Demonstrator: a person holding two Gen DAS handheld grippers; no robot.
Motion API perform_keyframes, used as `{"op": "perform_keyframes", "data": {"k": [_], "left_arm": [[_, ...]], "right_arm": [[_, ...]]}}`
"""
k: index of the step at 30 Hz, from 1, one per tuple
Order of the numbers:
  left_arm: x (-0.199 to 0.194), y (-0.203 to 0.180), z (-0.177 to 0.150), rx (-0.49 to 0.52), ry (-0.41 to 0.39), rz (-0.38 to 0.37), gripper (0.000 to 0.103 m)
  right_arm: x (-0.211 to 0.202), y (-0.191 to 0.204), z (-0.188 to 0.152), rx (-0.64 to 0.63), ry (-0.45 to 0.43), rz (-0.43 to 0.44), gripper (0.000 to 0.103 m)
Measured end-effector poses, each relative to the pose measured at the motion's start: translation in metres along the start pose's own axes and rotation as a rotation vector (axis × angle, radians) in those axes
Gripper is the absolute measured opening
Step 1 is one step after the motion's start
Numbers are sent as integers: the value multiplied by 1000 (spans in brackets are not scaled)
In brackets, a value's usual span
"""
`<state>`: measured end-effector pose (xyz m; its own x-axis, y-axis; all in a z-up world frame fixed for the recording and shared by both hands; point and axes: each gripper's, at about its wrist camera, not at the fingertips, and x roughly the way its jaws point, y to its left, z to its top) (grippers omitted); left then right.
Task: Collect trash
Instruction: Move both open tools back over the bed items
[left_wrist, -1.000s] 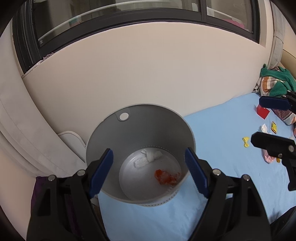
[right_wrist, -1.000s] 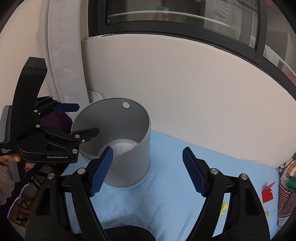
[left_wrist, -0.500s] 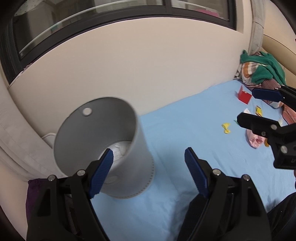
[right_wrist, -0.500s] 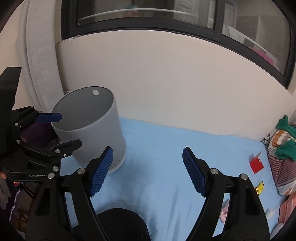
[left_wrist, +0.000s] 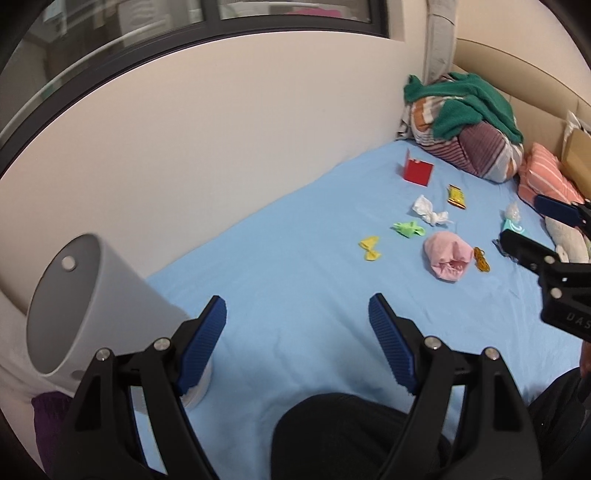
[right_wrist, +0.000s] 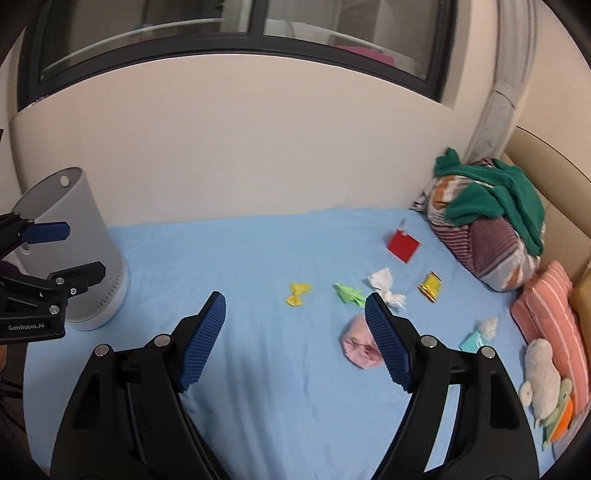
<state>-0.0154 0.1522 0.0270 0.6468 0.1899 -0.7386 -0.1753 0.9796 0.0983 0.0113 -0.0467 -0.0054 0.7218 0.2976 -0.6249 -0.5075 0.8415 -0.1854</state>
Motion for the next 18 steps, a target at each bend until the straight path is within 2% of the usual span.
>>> {"op": "perform_keyframes", "data": {"k": [7,11,18], "left_arm": [[30,-66,9,71,10,-150,79],[39,-101,11,124,-19,-161,79],[69,-144,17,147,39,-228,79]], "right_arm": [[5,-85,-58,182,67,-116,75],[13,-115,-83,237,106,-156,75],[32,-154,-108,300,146,-203,75]]}}
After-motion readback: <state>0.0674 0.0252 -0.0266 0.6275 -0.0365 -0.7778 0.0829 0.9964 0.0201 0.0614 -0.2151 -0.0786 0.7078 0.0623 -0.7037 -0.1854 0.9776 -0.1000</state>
